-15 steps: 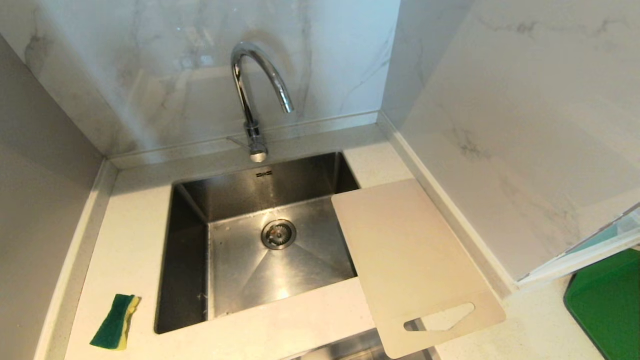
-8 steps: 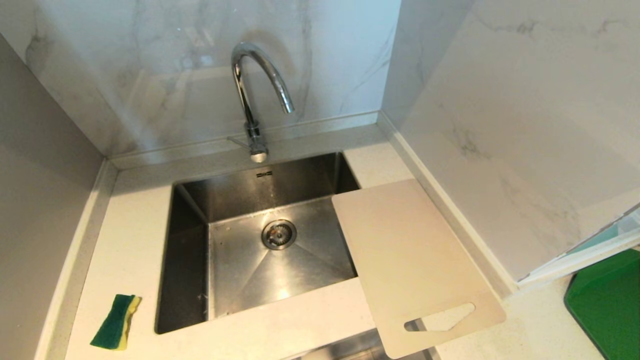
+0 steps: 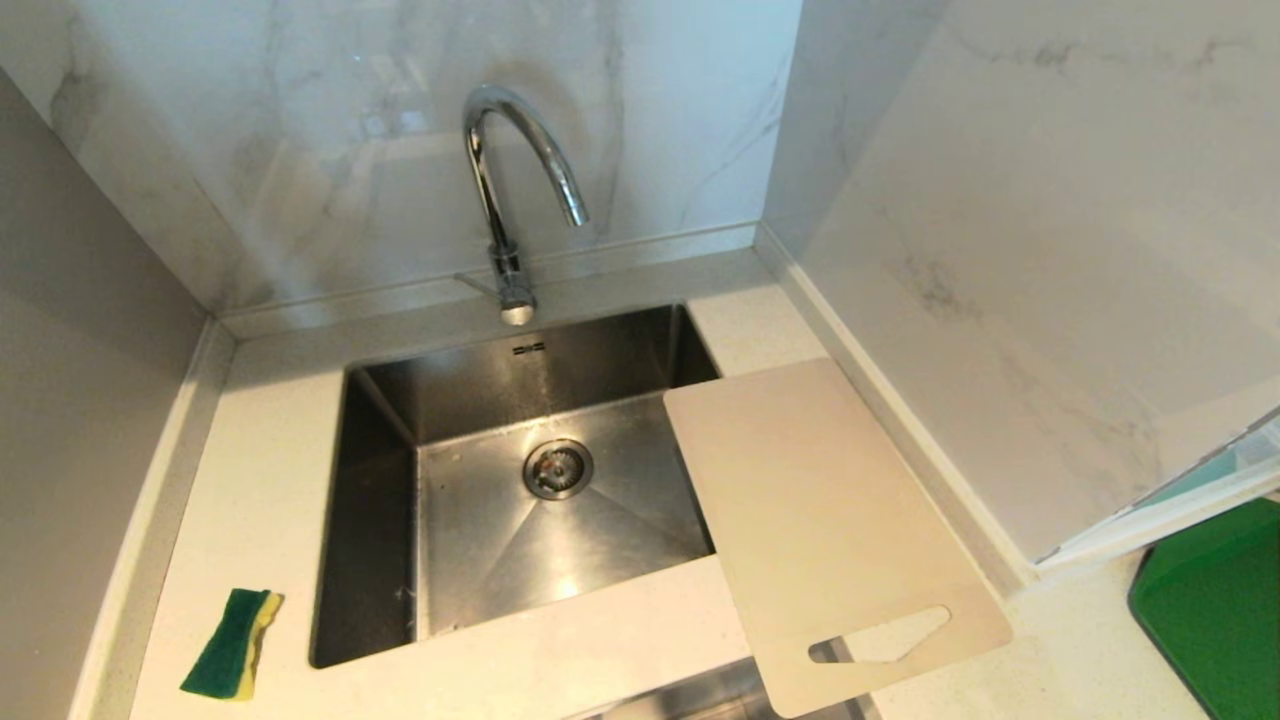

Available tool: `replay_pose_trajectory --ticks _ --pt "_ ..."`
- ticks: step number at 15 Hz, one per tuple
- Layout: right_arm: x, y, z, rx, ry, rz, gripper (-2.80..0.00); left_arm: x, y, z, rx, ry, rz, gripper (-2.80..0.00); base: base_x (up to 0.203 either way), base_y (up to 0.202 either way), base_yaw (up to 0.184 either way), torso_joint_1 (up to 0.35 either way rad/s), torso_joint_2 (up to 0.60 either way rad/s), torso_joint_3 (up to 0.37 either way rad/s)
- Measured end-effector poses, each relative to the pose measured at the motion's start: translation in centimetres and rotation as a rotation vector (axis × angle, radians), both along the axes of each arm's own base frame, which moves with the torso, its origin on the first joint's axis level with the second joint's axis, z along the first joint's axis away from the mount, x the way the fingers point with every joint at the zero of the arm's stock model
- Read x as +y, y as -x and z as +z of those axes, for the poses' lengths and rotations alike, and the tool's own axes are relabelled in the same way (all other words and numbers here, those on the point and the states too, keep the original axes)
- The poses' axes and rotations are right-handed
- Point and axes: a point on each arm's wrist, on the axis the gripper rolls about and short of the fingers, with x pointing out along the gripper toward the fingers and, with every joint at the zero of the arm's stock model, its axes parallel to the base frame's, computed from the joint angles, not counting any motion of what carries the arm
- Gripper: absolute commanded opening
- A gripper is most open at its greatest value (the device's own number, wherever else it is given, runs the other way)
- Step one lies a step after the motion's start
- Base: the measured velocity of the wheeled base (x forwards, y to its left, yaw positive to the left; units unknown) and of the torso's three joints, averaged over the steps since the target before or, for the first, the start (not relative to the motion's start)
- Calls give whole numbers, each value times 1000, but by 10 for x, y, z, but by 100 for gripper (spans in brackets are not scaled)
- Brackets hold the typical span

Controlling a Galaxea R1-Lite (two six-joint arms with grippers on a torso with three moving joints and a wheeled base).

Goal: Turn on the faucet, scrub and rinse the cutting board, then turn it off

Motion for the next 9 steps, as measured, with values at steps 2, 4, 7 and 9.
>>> replay_pose_trajectory --ticks 2,4,7,9 --pt "0 0 0 0 0 0 -280 0 0 0 -1 4 0 -280 0 0 0 0 0 0" --pt "0 0 0 0 0 -1 -280 0 0 0 -1 4 0 -280 0 0 0 0 0 0" --pt "0 0 0 0 0 0 -280 0 0 -1 -2 4 0 -280 0 0 0 0 0 0" --pt "0 0 0 0 1 1 -280 0 0 0 -4 2 0 -280 0 0 0 0 0 0"
